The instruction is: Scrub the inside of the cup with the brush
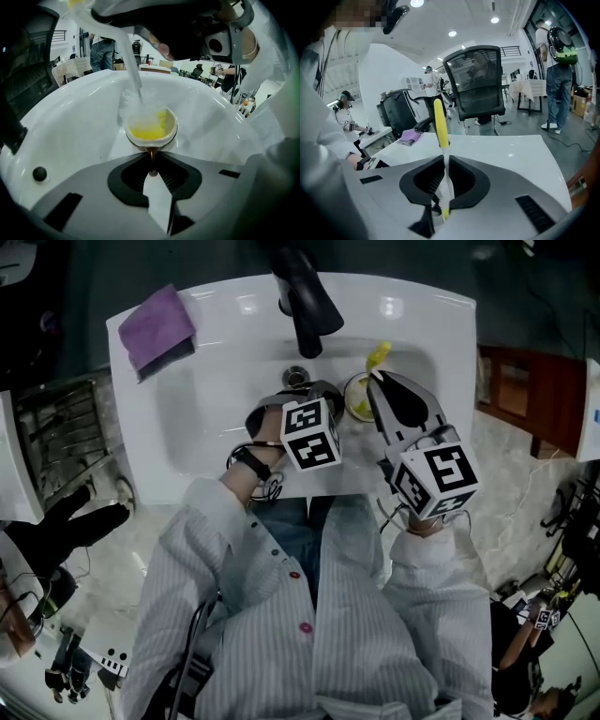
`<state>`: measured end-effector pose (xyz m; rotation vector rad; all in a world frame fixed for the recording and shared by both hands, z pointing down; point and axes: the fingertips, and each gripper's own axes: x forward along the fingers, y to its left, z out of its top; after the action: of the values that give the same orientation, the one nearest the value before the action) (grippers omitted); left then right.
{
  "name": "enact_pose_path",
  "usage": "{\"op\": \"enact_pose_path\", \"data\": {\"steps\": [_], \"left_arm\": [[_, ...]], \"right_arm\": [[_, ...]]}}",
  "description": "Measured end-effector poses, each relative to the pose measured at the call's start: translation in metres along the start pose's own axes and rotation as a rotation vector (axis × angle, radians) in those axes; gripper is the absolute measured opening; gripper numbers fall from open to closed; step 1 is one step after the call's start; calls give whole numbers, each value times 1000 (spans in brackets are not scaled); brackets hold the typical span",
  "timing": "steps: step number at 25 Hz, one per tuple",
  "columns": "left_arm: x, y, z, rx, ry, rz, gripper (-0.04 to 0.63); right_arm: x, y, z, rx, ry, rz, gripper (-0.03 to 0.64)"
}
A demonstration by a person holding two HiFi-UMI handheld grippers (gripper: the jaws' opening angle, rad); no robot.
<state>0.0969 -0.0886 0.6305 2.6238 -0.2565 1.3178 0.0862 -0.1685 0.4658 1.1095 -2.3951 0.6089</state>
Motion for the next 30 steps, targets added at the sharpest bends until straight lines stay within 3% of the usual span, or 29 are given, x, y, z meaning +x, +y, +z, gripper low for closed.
{"op": "enact_pose_path", "data": {"steps": [10,20,30], "left_arm": [[-1,-1,2,4,-2,3,69],[-1,0,1,0,5,9,69],[1,0,-1,-1,19,12,69]], "right_arm": [[17,-44,8,25,-17,-52,52],[-36,-78,-12,112,-14,-95,52],[-81,-64,-51,384,-21,-62,52]]}}
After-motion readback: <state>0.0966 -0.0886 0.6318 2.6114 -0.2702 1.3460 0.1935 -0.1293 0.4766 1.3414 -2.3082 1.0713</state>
